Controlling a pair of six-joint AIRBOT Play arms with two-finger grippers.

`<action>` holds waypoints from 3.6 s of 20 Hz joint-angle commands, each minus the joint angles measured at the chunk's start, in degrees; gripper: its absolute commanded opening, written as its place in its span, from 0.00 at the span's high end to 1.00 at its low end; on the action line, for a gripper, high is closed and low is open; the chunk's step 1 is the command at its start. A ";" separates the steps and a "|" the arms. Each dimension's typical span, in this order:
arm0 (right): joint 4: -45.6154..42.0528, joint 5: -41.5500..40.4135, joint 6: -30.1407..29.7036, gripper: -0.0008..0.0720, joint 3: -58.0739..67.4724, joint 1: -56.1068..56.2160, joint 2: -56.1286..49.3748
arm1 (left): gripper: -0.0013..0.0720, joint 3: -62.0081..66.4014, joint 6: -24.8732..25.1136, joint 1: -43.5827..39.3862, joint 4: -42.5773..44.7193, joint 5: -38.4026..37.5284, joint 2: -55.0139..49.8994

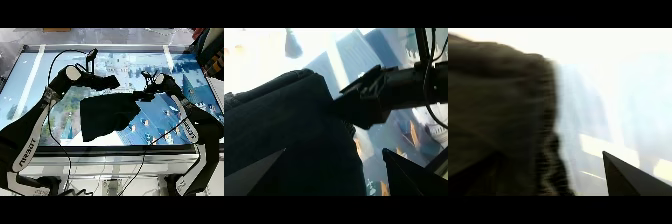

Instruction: Fold the clothes and pants, and hang the long-sleeved shirts on hangers.

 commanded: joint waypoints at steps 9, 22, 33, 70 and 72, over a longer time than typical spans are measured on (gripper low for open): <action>28.83 16.55 -7.78 0.26 -0.04 0.15 -9.42 | 0.02 0.02 0.39 0.09 0.07 -1.18 0.02; 35.17 18.58 -10.32 0.05 -0.02 3.21 -10.16 | 0.02 0.04 1.14 10.54 4.35 -2.97 6.45; 30.77 16.96 -8.20 0.01 -0.04 -0.20 -9.64 | 0.02 0.04 5.42 13.16 4.33 -5.22 10.86; 48.78 7.13 -10.27 0.93 -0.02 -34.18 18.25 | 0.02 0.07 5.42 13.16 26.84 -4.72 34.40; 45.57 6.75 -6.58 0.93 -0.02 -41.57 21.07 | 0.02 0.07 5.42 13.16 26.84 -4.72 35.50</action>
